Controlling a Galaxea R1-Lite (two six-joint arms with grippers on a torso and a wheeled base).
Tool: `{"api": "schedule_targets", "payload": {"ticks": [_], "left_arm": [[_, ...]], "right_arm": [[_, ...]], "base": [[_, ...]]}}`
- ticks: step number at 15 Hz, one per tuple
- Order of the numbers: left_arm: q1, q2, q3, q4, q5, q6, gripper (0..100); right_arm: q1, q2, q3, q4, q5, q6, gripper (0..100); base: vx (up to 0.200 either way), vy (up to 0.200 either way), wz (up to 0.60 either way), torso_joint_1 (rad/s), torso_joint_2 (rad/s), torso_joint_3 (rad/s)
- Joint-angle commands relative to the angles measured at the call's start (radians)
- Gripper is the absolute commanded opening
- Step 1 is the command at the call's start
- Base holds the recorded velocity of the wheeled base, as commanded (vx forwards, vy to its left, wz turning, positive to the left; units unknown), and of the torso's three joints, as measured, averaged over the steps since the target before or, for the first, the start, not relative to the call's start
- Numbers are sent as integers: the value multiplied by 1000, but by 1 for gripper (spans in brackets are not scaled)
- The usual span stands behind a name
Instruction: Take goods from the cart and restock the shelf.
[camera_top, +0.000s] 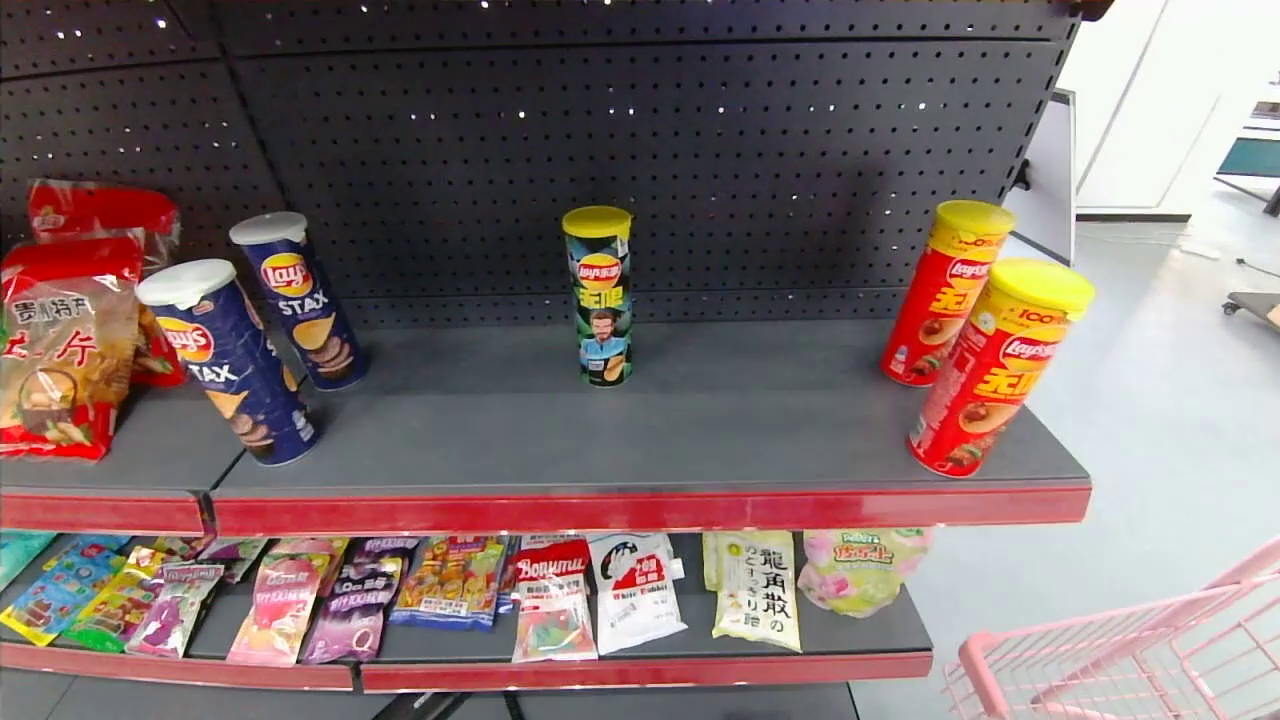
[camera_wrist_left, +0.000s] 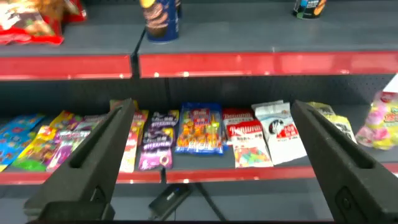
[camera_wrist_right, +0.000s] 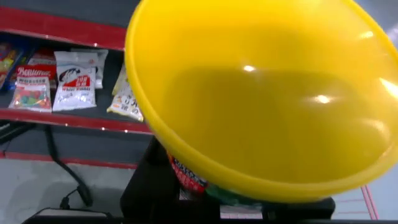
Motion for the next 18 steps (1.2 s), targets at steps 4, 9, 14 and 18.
{"api": "schedule_targets", "payload": {"ticks": [4,9,14,18], "left_arm": [[0,1,0,0,0,-2,100],[0,7,-1,0,-3,2,100],[0,76,-1,-1,-1,7,100],[-31,289,-266,-3,-34,-99,100]], "right_arm": [[-1,-129,51,0,-4,0,0],[-4,-272,103,-2,-35,-28,0],[-4,-272,106,-2,-119,-32,0],[-4,-272,92,-2,101,31,0]], "base": [[0,0,0,0,0,0],[0,0,0,0,0,0],[0,0,0,0,0,0],[0,0,0,0,0,0]]}}
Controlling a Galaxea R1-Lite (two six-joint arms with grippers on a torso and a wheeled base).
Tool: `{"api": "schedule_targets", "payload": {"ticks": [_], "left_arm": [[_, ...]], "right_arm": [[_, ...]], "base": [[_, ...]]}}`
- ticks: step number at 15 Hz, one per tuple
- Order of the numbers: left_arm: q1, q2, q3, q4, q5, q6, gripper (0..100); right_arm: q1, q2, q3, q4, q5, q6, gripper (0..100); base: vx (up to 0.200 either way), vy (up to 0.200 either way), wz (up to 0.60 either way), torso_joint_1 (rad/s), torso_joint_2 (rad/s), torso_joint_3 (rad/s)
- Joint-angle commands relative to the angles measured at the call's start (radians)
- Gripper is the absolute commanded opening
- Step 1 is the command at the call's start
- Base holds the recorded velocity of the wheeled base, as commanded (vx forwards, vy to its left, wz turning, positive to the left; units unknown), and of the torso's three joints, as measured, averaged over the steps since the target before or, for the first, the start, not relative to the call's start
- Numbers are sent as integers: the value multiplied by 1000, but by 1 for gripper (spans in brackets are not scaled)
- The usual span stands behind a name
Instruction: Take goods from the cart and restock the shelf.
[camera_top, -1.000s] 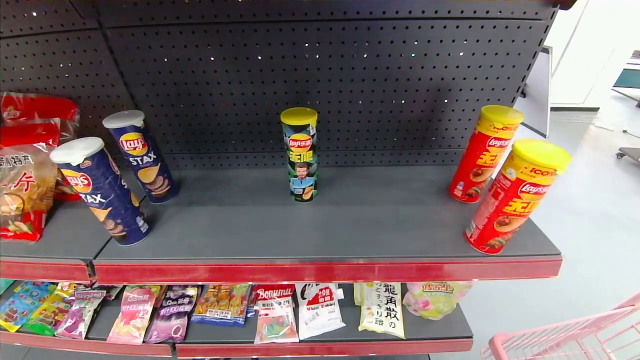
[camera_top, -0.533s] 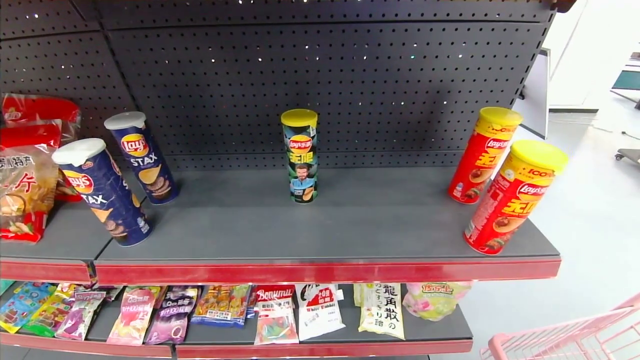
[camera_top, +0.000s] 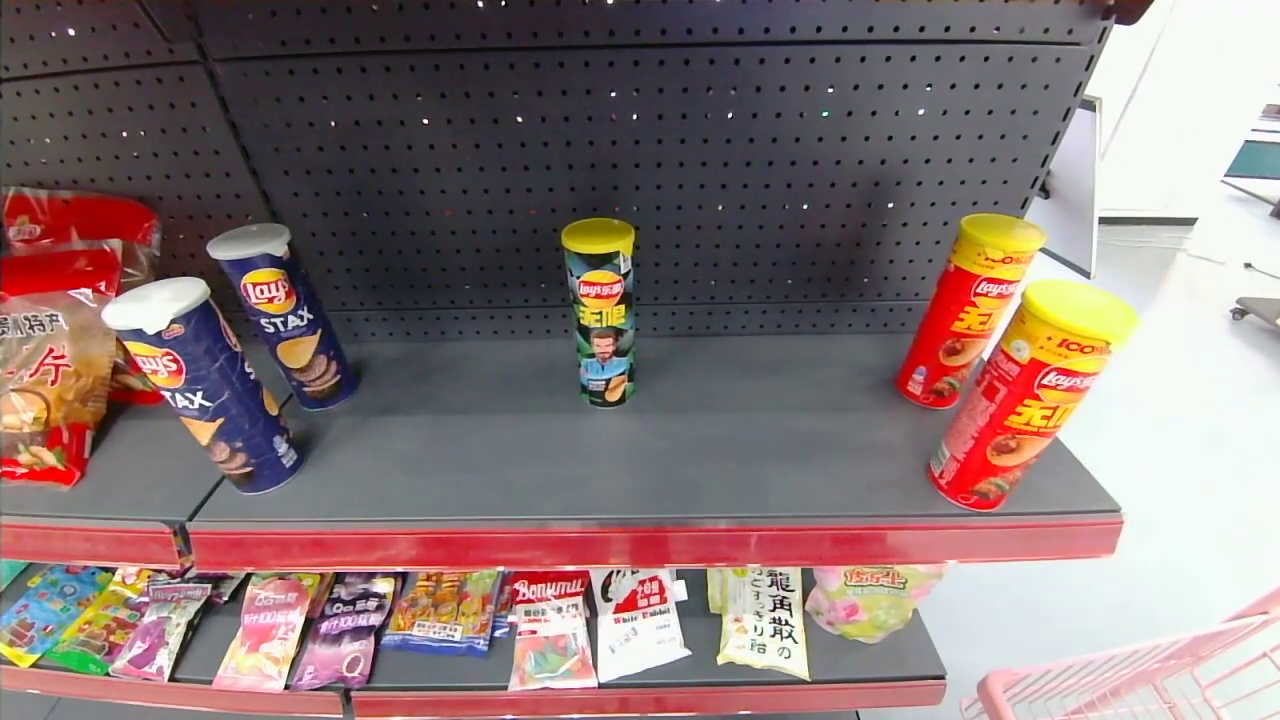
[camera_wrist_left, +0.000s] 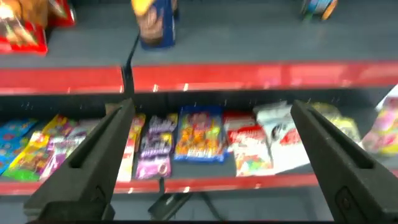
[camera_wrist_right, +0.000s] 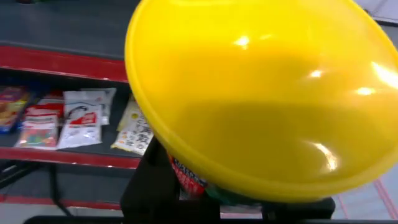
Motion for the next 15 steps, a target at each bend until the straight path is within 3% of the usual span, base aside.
{"api": "schedule_targets", "payload": {"ticks": [1,2,3,4,5,7,9,10,12,15], "left_arm": [[-60,428,-386,-16,-64,-184,100],[-76,536,-450,-39,-86,-154,100],[-91,615,-456,-79,-115,-80,100],[-94,652,-447,-102,-128,-42,100],[-95,795,-441,-185,-173,26,100],[-112,980,-456,-327,-285,50,100],[-115,1168,-473,-461,-314,104,100],[-128,1244,-504,-514,-342,104,100],[-149,1378,-599,-573,-374,104,100],[-151,1562,-765,-587,-530,124,100]], "right_arm": [[2,2,9,2,61,10,0],[5,10,9,0,70,7,0],[7,33,1,0,71,7,0],[5,38,0,0,68,7,0],[5,47,0,2,73,8,0],[16,59,15,0,81,8,0],[16,79,15,-1,79,8,0],[16,96,14,-1,78,8,0],[16,105,7,-1,76,8,0],[14,110,9,-1,76,10,0]], "base": [[0,0,0,0,0,0],[0,0,0,0,0,0],[0,0,0,0,0,0],[0,0,0,0,0,0],[0,0,0,0,0,0],[0,0,0,0,0,0],[0,0,0,0,0,0],[0,0,0,0,0,0],[0,0,0,0,0,0],[0,0,0,0,0,0]]}}
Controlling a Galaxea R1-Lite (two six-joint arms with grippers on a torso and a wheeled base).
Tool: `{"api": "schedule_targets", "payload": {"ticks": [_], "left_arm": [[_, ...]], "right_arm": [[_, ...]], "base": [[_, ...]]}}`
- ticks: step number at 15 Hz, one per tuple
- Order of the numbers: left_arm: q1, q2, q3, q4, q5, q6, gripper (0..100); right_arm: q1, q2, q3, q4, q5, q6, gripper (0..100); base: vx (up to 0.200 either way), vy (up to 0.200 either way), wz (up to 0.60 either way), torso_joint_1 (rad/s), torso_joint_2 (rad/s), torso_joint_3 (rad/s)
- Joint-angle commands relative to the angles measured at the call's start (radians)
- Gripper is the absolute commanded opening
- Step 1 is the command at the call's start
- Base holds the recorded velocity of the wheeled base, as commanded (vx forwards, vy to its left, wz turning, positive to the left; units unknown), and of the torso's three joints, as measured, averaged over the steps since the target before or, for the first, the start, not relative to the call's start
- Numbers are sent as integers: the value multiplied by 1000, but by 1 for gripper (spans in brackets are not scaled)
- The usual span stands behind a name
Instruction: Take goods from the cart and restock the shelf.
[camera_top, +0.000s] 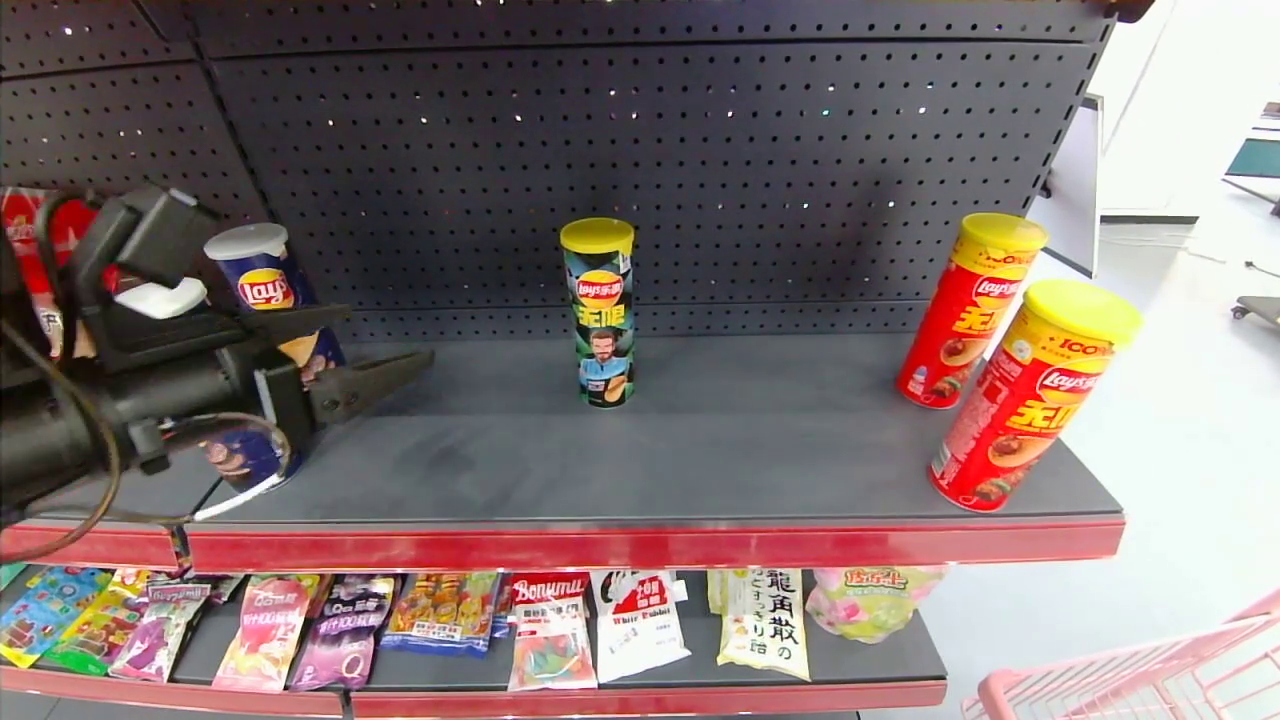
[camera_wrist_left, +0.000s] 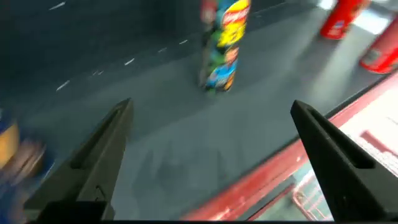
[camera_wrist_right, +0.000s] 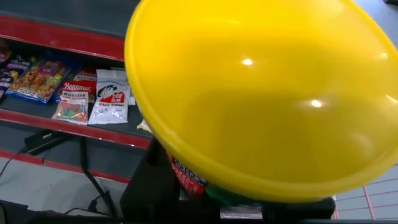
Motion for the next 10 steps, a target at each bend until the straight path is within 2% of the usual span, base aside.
{"api": "schedule_targets", "payload": {"ticks": [1,3,7,10], "left_arm": [[-12,271,-167,-23,-114,57,100],[-11,362,-240,-25,-125,77,100],[-63,480,-400,-25,-185,79,100],[-101,538,-458,-37,-199,79,100]], "right_arm": [[0,17,-3,0,0,0,0],[0,25,-4,-17,-2,4,0],[0,66,-4,-81,-2,6,0],[0,66,-4,-86,-3,6,0]], "base": [[0,0,0,0,0,0],[0,0,0,0,0,0],[0,0,0,0,0,0],[0,0,0,0,0,0]]}}
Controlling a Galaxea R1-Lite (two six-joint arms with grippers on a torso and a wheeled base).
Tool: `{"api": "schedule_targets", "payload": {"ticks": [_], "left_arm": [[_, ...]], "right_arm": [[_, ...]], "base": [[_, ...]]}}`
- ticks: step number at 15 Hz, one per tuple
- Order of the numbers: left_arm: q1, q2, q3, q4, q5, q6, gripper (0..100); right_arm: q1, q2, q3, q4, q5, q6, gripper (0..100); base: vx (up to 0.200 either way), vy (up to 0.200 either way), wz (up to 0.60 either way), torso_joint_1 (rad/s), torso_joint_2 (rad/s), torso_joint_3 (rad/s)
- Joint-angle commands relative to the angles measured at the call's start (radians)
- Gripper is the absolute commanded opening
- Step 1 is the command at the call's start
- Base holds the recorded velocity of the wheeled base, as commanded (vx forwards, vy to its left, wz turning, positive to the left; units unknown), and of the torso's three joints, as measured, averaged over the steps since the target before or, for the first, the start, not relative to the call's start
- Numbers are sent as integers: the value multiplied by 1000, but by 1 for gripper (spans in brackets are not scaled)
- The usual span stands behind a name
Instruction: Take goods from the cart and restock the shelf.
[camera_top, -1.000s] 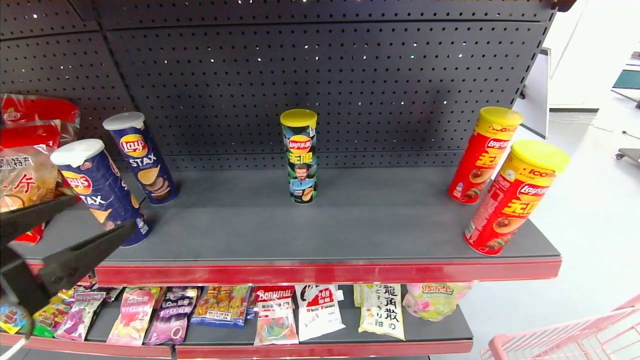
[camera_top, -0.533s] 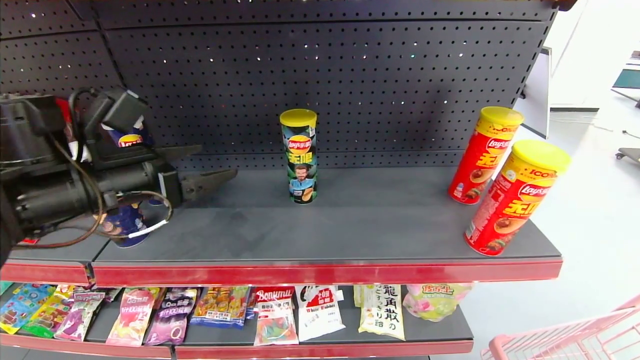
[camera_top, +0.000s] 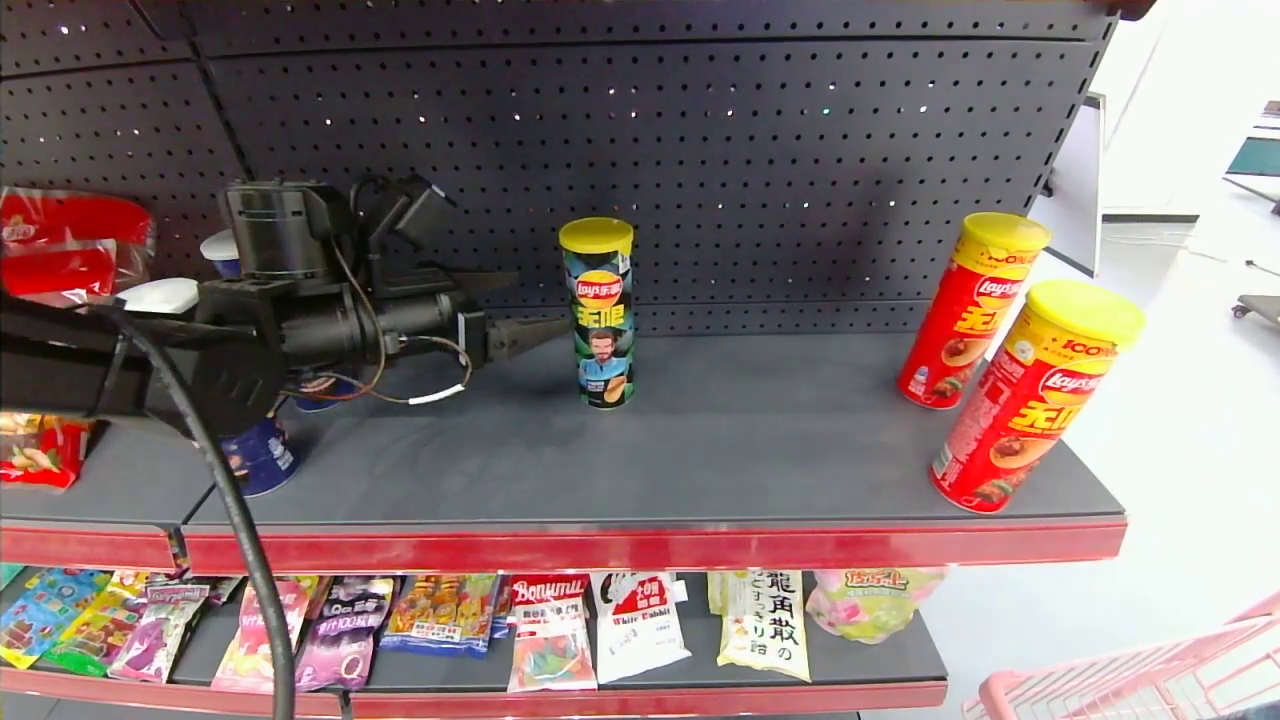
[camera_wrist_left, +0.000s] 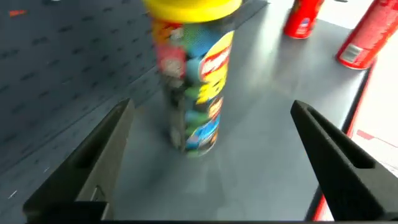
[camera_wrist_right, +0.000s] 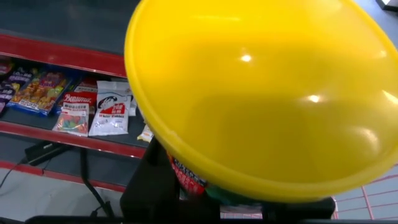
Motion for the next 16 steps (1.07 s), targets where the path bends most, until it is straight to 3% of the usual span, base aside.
{"api": "schedule_targets", "payload": {"ticks": [1,6,12,16], "left_arm": [[-19,67,-35,-14,-2,0,100],[-11,122,-98,-45,8,-4,100],[1,231,-253,-45,-6,-2,100],[-2,273,-291,-48,-31,-10,100]], "right_arm": [[-1,8,-2,1,0,0,0],[-1,8,-7,1,0,0,0],[-1,9,-7,1,-1,0,0],[-3,9,-10,1,-6,0,0]], "base": [[0,0,0,0,0,0],[0,0,0,0,0,0],[0,0,0,0,0,0],[0,0,0,0,0,0]]}}
